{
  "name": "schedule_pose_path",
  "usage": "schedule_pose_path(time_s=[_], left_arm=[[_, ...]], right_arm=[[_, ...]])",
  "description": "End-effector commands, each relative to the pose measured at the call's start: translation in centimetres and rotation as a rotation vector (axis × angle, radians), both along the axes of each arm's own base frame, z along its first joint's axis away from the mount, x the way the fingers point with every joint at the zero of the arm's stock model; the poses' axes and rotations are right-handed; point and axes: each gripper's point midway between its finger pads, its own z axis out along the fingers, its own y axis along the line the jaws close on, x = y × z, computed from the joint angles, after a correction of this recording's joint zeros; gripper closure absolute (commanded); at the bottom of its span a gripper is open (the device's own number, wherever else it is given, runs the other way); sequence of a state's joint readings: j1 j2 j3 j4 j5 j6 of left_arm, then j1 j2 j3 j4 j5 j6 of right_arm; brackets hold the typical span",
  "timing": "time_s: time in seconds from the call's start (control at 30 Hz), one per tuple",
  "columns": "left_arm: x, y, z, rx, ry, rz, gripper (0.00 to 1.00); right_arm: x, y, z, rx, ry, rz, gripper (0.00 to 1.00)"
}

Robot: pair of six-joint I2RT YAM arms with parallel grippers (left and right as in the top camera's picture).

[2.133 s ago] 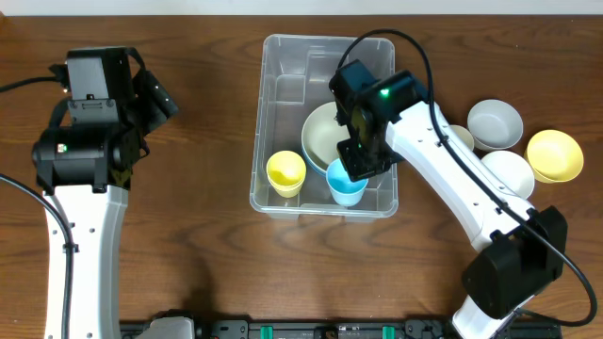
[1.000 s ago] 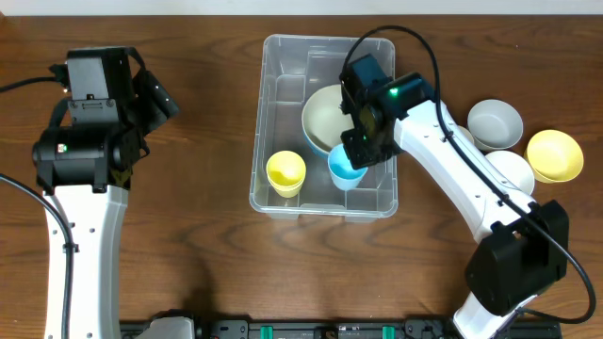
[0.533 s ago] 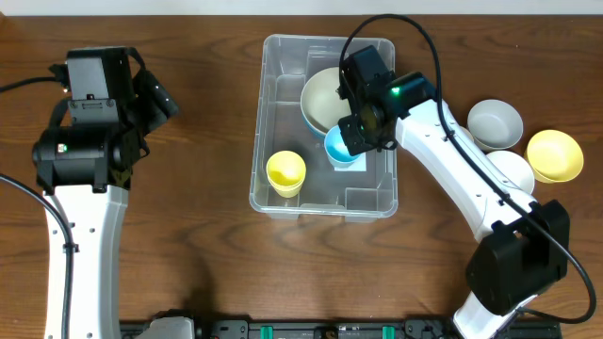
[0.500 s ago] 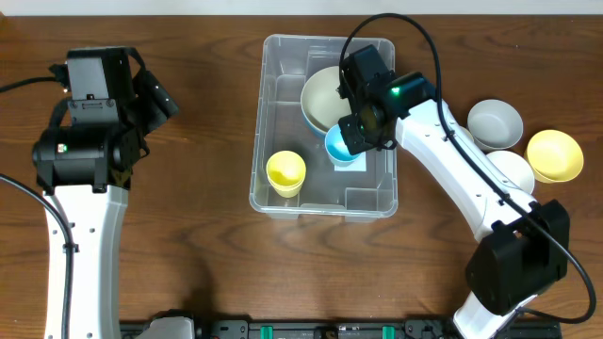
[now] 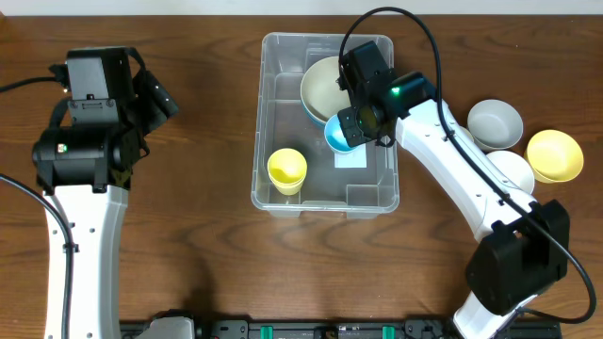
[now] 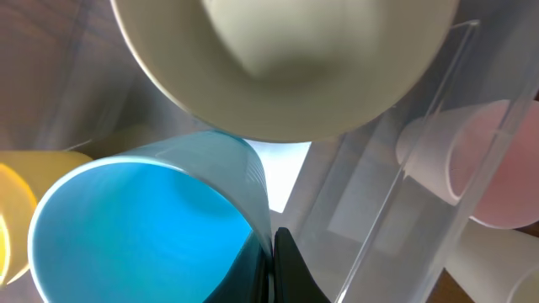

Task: Pack container
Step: 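Move the blue cup toward the yellow cups and release it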

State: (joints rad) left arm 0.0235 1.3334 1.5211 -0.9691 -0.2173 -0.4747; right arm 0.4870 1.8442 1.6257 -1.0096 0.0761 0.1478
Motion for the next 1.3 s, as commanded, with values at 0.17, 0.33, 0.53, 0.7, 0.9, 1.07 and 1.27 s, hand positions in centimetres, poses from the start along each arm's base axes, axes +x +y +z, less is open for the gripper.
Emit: schedule_pose_path(time_s=[0.17,0.33,0.53,0.7,0.9,1.07,1.27], left_arm=[[0.1,0.4,0.3,0.011,-0.005,0.015,0.02],[0.1,0.4,0.3,0.011,-0.005,0.015,0.02],[0.1,0.4,0.3,0.011,-0.005,0.015,0.02],[0.1,0.4,0.3,0.011,-0.005,0.015,0.02],[0.1,0.4,0.3,0.011,-0.006,0.015,0.02],[0.1,0.4,0.3,0.011,-0.005,0.015,0.02],[0.1,0.4,0.3,0.011,-0.005,0.015,0.02]], right_arm=[[-1.0,2.3,0.2,0.058,0.016,0.075,0.99],[-0.9,3.9,0.5,0.075,-0.017,0.106,0.99],[-0.6,5.8,0.9,0.1,-0.06,0.139,0.99],[0.0,6.7,1.2,0.117,-0.095,0.15,0.99],[0.6,7.3,0.8,0.127,-0.111,0.154,0.99],[0.5,8.3,-0.2,0.126,-0.101,0.166,0.99],[0.3,9.9,-1.5,0.124,-0.093,0.195,0.99]])
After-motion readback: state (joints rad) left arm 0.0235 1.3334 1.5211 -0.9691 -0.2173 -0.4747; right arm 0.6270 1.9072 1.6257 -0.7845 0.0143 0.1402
